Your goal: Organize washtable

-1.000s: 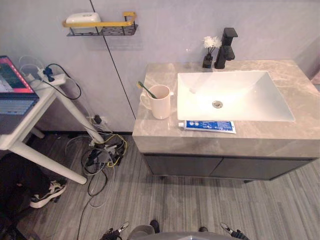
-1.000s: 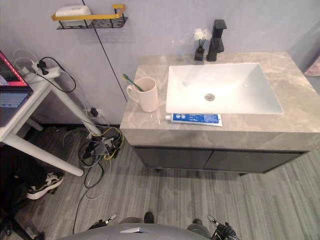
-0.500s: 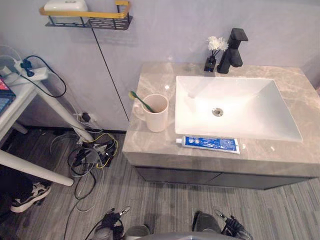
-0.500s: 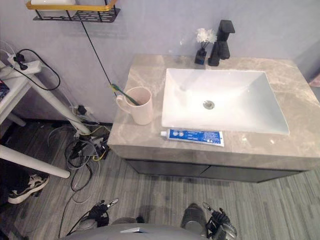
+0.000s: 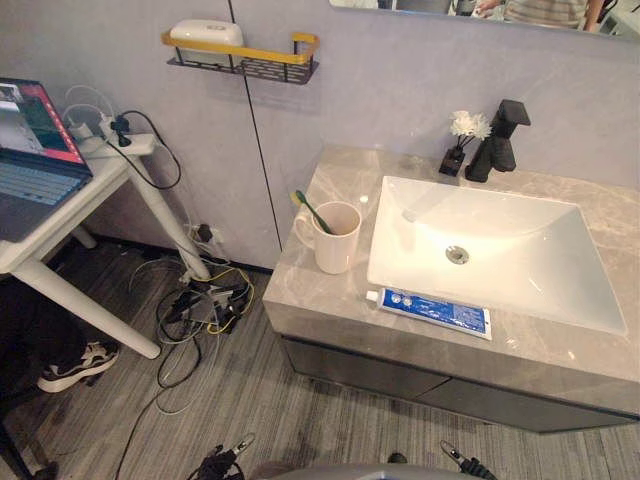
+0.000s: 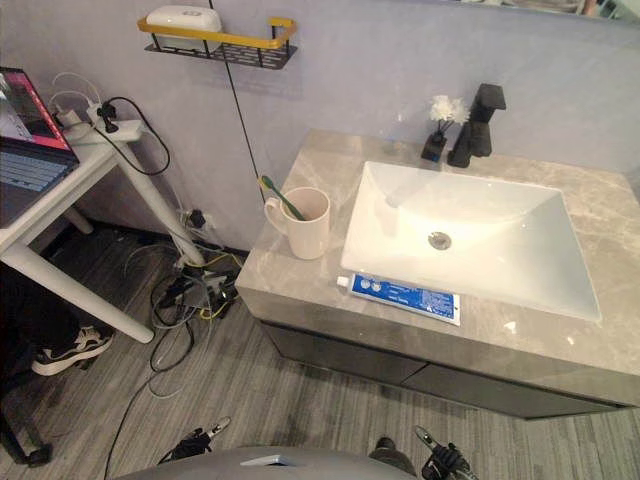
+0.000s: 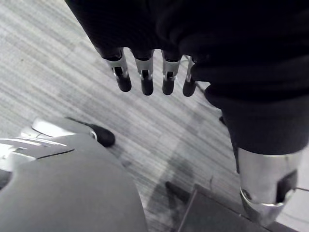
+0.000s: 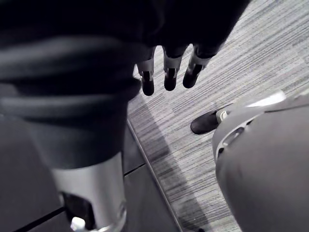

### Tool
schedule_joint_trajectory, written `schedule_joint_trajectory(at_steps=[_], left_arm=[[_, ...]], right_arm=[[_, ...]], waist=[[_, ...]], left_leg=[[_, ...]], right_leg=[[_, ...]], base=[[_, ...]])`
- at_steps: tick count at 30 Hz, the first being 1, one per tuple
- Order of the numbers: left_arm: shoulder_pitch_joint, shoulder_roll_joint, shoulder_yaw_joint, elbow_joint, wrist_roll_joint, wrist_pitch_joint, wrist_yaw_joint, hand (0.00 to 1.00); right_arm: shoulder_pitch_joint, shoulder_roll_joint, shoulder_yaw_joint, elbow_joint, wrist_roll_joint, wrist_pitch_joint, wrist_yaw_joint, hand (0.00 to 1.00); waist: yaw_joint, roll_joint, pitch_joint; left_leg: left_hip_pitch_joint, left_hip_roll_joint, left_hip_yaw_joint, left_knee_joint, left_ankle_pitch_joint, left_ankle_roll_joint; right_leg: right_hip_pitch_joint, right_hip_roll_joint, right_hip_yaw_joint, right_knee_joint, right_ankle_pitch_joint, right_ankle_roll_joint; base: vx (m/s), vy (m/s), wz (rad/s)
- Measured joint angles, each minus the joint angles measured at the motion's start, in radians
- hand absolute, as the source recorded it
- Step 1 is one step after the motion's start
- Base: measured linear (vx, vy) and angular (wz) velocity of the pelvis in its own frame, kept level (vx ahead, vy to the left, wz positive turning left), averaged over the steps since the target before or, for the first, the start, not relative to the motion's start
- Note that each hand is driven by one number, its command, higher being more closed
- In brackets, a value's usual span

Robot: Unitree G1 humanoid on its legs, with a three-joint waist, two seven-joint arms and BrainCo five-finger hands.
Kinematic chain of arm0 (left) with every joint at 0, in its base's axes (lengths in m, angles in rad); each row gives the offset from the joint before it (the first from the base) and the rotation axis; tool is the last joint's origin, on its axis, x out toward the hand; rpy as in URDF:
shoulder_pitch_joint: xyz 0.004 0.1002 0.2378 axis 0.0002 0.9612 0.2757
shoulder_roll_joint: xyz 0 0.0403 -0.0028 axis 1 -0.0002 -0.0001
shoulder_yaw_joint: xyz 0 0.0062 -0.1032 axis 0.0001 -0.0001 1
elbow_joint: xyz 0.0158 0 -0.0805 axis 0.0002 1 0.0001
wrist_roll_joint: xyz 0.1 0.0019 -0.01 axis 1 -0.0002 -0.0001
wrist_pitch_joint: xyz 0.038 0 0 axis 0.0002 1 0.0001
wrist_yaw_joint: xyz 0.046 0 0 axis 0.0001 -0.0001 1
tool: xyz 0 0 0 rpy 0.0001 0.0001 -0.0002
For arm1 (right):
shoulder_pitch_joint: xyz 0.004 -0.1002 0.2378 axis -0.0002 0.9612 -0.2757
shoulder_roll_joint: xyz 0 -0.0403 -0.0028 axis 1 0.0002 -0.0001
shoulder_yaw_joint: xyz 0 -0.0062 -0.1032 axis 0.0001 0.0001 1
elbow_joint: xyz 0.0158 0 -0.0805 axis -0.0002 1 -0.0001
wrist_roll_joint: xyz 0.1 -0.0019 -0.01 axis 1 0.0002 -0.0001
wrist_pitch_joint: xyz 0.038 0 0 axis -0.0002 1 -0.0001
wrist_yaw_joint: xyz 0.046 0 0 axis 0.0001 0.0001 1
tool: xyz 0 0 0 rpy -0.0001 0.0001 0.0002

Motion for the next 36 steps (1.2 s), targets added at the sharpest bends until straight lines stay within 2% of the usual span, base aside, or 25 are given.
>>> schedule_joint_trajectory(at_steps=[4,5,8,9,11,14,15,18,19,21,23,25,26,28,29,31,33,36], left_arm=[[0.001,-0.021,0.032,-0.017,-0.154,-0.028,0.046,0.00],[0.017,-0.040,0.061,-0.083,-0.205,-0.032,0.068,0.00],[0.084,-0.100,0.106,-0.389,-0.268,-0.045,0.115,0.00],[0.103,-0.125,0.127,-0.578,-0.271,-0.068,0.145,0.00],[0.120,-0.137,0.139,-0.787,-0.267,-0.098,0.182,0.00],[0.114,-0.141,0.177,-1.041,-0.169,-0.112,0.247,0.00],[0.111,-0.137,0.173,-1.160,-0.089,-0.112,0.278,0.00],[0.072,-0.087,0.075,-1.417,0.082,-0.113,0.310,0.00],[0.066,-0.069,0.050,-1.461,0.117,-0.114,0.310,0.00],[0.049,0.014,-0.082,-1.614,0.228,-0.126,0.304,0.00],[0.031,0.071,-0.172,-1.694,0.299,-0.153,0.278,0.00],[0.010,0.122,-0.232,-1.717,0.371,-0.158,0.251,0.00],[-0.003,0.144,-0.255,-1.718,0.384,-0.157,0.237,0.00],[-0.070,0.251,-0.356,-1.717,0.449,-0.155,0.165,0.00],[-0.088,0.273,-0.381,-1.717,0.461,-0.156,0.149,0.00],[-0.155,0.331,-0.483,-1.714,0.487,-0.157,0.102,0.00],[-0.222,0.368,-0.570,-1.686,0.493,-0.162,0.057,0.00],[-0.314,0.385,-0.648,-1.580,0.500,-0.176,-0.011,0.00]], right_arm=[[-0.001,0.008,0.011,-0.001,0.000,0.000,-0.009,0.00],[0.003,0.008,0.013,-0.002,0.000,-0.004,-0.016,0.00],[0.016,0.008,0.032,-0.003,0.001,-0.009,-0.036,0.00],[0.030,0.005,0.045,-0.007,0.000,-0.014,-0.041,0.00],[0.040,0.001,0.057,-0.012,-0.001,-0.022,-0.044,0.00],[0.054,-0.006,0.056,-0.012,-0.002,-0.027,-0.048,0.00],[0.062,-0.009,0.054,-0.012,-0.002,-0.027,-0.048,0.00],[0.077,-0.009,0.051,-0.012,-0.001,-0.027,-0.045,0.00],[0.076,-0.009,0.049,-0.012,-0.001,-0.027,-0.040,0.00],[0.074,-0.008,0.036,-0.012,-0.001,-0.028,-0.025,0.00],[0.074,-0.009,0.035,-0.012,-0.001,-0.028,-0.009,0.00],[0.077,-0.012,0.035,-0.012,-0.002,-0.028,0.001,0.00],[0.079,-0.016,0.036,-0.011,-0.002,-0.028,0.004,0.00],[0.079,-0.023,0.050,-0.007,-0.002,-0.028,0.018,0.00],[0.079,-0.026,0.056,-0.007,-0.003,-0.027,0.020,0.00],[0.077,-0.032,0.084,-0.007,0.000,-0.027,0.036,0.00],[0.077,-0.032,0.091,-0.006,0.001,-0.027,0.041,0.00],[0.075,-0.034,0.095,-0.004,0.001,-0.027,0.051,0.00]], waist=[[0.000,0.000,0.000],[0.000,0.000,-0.001],[0.002,0.006,-0.021],[0.003,0.014,-0.024],[0.006,0.024,-0.034],[0.011,0.037,-0.047],[0.015,0.042,-0.051],[0.030,0.041,-0.054],[0.030,0.041,-0.056],[0.032,0.045,-0.058],[0.030,0.051,-0.062],[0.026,0.057,-0.066],[0.026,0.057,-0.067],[0.022,0.056,-0.067],[0.019,0.055,-0.068],[0.001,0.050,-0.075],[-0.008,0.047,-0.077],[-0.032,0.046,-0.079]], left_leg=[[0.000,-0.003,0.008,-0.028,0.014,0.009],[-0.002,-0.002,0.008,-0.036,0.016,0.009],[-0.036,-0.002,-0.007,-0.042,0.018,0.006],[-0.045,-0.001,-0.021,-0.047,0.023,0.008],[-0.050,0.000,-0.028,-0.047,0.031,0.008],[-0.045,-0.001,-0.033,-0.044,0.041,0.006],[-0.047,-0.003,-0.043,-0.042,0.042,0.005],[-0.052,-0.006,-0.066,-0.022,0.044,0.003],[-0.054,-0.006,-0.074,-0.021,0.044,0.003],[-0.055,-0.005,-0.087,-0.018,0.044,0.002],[-0.056,-0.005,-0.087,-0.018,0.044,0.002],[-0.056,-0.004,-0.087,-0.015,0.044,0.002],[-0.056,-0.004,-0.088,-0.015,0.044,0.002],[-0.058,-0.002,-0.092,-0.015,0.044,0.002],[-0.058,-0.002,-0.093,-0.015,0.044,0.002],[-0.058,-0.002,-0.091,-0.014,0.044,0.002],[-0.056,-0.001,-0.085,-0.015,0.043,0.002],[-0.055,0.000,-0.068,-0.017,0.043,0.001]], right_leg=[[0.007,0.001,-0.003,-0.045,0.024,-0.005],[0.005,0.001,-0.005,-0.048,0.024,-0.004],[-0.019,0.001,-0.020,-0.050,0.026,-0.006],[-0.022,0.002,-0.032,-0.050,0.026,-0.007],[-0.022,0.003,-0.039,-0.048,0.025,-0.009],[-0.014,0.002,-0.046,-0.043,0.036,-0.008],[-0.008,0.000,-0.055,-0.043,0.037,-0.006],[0.018,-0.002,-0.091,-0.043,0.031,-0.012],[0.023,-0.001,-0.098,-0.043,0.029,-0.012],[0.031,0.000,-0.108,-0.043,0.023,-0.011],[0.031,0.001,-0.108,-0.043,0.018,-0.010],[0.033,0.002,-0.107,-0.043,0.019,-0.009],[0.034,0.003,-0.107,-0.043,0.019,-0.009],[0.038,0.005,-0.108,-0.043,0.020,-0.008],[0.039,0.005,-0.108,-0.043,0.020,-0.008],[0.039,0.005,-0.106,-0.043,0.021,-0.008],[0.037,0.006,-0.102,-0.043,0.021,-0.009],[0.026,0.006,-0.082,-0.043,0.025,-0.012]], base=[[-0.11,0.035,-0.01],[-0.12,0.018,0.03],[-0.07,0.005,0.15],[-0.04,-0.008,0.24],[0.01,-0.013,0.16],[0.06,-0.010,0.11],[0.07,-0.018,0.21],[0.03,-0.024,0.34],[-0.01,-0.015,0.34],[-0.04,-0.004,0.20],[-0.05,0.011,0.02],[-0.04,0.012,0.00],[-0.05,0.011,0.01],[-0.05,0.011,0.04],[-0.04,0.013,0.04],[0.00,0.000,0.00],[-0.01,0.010,-0.07],[0.00,0.012,-0.16]])
